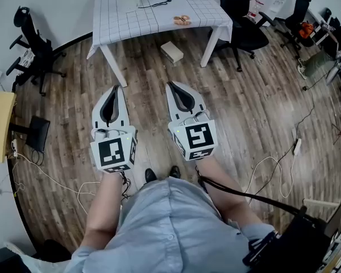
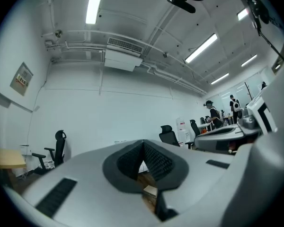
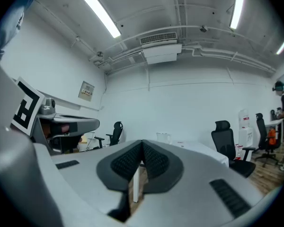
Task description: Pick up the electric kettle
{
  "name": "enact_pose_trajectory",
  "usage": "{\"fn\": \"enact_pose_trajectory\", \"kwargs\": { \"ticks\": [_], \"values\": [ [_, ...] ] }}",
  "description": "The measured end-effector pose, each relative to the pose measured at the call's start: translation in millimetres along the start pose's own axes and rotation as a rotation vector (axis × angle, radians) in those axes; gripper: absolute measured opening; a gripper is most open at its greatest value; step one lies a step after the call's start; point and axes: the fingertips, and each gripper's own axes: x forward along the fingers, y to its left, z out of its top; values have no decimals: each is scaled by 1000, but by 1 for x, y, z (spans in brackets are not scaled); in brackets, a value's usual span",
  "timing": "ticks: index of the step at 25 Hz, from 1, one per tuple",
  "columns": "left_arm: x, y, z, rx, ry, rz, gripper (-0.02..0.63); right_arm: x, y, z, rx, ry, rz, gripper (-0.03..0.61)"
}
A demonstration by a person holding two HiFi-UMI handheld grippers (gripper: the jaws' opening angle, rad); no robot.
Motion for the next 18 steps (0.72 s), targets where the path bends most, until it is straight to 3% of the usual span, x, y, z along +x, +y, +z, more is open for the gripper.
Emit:
{"fn": "enact_pose_trajectory", "kwargs": {
  "ticks": [5,10,18],
  "values": [
    [12,-10,-1,13,5,19,-2,6,-17,0,48,-16,38,2],
    [34,-11,-7,11,13,23,0,24,-33,-8,21,5,34,3],
    [116,26,-41,-35,28,10,0,115,-56,-34,15,34,26,3]
  ]
}}
